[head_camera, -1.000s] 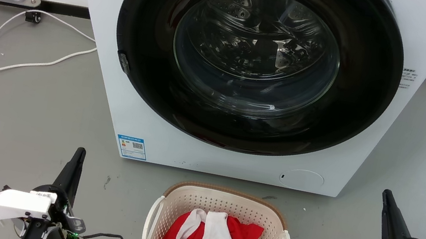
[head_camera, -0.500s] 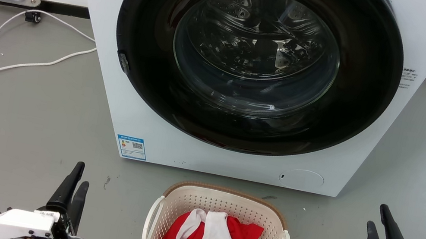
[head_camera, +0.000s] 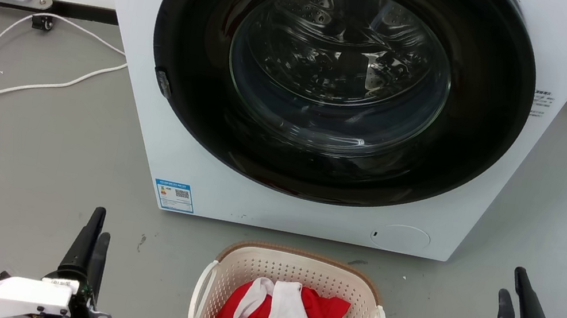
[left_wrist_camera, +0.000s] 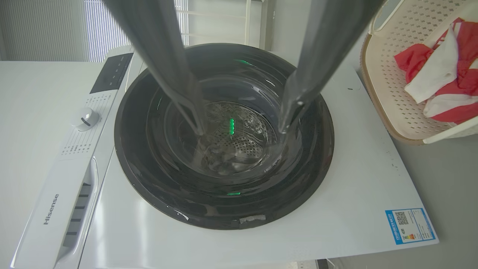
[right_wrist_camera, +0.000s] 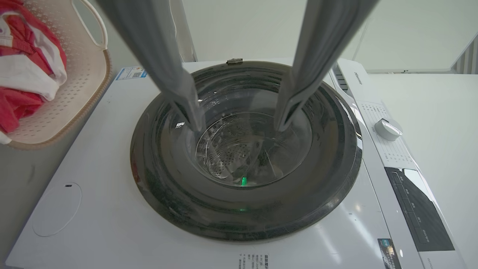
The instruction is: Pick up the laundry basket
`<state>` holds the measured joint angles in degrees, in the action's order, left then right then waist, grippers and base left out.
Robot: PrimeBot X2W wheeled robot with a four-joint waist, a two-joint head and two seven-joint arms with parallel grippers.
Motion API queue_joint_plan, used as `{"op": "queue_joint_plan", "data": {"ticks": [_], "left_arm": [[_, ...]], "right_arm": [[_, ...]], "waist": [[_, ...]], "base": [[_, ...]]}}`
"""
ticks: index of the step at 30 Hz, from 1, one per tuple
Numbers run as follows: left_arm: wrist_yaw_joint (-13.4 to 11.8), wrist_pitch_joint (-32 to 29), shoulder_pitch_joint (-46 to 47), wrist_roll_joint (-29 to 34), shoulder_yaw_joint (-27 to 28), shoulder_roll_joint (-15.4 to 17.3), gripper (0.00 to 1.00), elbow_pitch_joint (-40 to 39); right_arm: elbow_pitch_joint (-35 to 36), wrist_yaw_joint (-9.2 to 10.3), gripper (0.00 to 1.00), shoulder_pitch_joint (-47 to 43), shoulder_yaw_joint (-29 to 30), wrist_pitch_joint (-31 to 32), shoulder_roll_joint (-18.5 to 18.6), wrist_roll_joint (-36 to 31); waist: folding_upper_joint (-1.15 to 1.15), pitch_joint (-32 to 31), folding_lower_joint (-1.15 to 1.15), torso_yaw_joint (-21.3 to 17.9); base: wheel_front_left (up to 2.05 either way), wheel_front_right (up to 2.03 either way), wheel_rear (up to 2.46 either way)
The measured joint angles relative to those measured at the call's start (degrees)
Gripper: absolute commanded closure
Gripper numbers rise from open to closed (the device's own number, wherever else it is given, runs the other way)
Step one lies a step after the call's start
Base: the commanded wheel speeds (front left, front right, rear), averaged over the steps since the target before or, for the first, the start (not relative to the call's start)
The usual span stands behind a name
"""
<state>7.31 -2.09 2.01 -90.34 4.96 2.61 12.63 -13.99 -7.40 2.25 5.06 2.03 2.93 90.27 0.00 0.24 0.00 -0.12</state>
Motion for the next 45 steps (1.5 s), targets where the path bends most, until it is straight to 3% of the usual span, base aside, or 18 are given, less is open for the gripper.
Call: {"op": "queue_joint_plan", "data": {"ticks": [10,14,22,23,24,27,45], "left_arm": [[0.0,2.4,-0.6,6.7,2.7,0.0,0.00,0.0],[0.0,3.3,-0.6,9.0,4.0,0.0,0.00,0.2],[-0.3,5.0,-0.6,19.3,5.3,0.1,0.00,-3.2],[-0.4,5.2,-0.6,21.1,4.9,0.0,0.00,-3.9],[-0.9,5.9,-1.1,27.8,2.8,0.1,0.00,-6.6],[-1.4,6.4,-1.7,33.0,1.0,0.1,0.00,-8.9],[-5.7,9.4,-2.4,58.7,-8.6,0.2,0.00,-13.4]], "right_arm": [[-0.5,0.00,0.00,0.0,2.3,-2.4,0.0,-9.0],[0.6,0.00,0.00,0.1,2.9,-3.2,-0.1,-15.3],[5.8,0.00,0.00,0.1,2.5,-4.9,-0.1,-30.2],[6.3,0.00,0.00,0.1,2.5,-5.1,-0.1,-31.7],[8.9,0.00,0.00,0.1,1.7,-5.8,0.0,-38.6],[10.3,0.00,0.00,0.1,0.6,-6.4,-0.1,-43.4],[13.0,0.00,0.00,-0.9,-1.9,-9.5,-0.1,-59.9]], "waist": [[0.00,-0.1,0.00,-0.2],[0.00,0.0,0.00,-0.2],[0.00,0.1,0.00,-0.3],[0.00,0.2,0.00,-0.4],[0.00,0.3,0.00,-0.5],[0.00,0.4,0.00,-0.5],[0.00,0.9,0.00,-0.9]], "base": [[0.00,0.00,0.00],[0.00,0.00,0.00],[0.00,0.00,0.00],[0.00,0.00,0.00],[0.00,0.00,0.00],[0.00,0.00,0.00],[0.00,0.00,0.00]]}}
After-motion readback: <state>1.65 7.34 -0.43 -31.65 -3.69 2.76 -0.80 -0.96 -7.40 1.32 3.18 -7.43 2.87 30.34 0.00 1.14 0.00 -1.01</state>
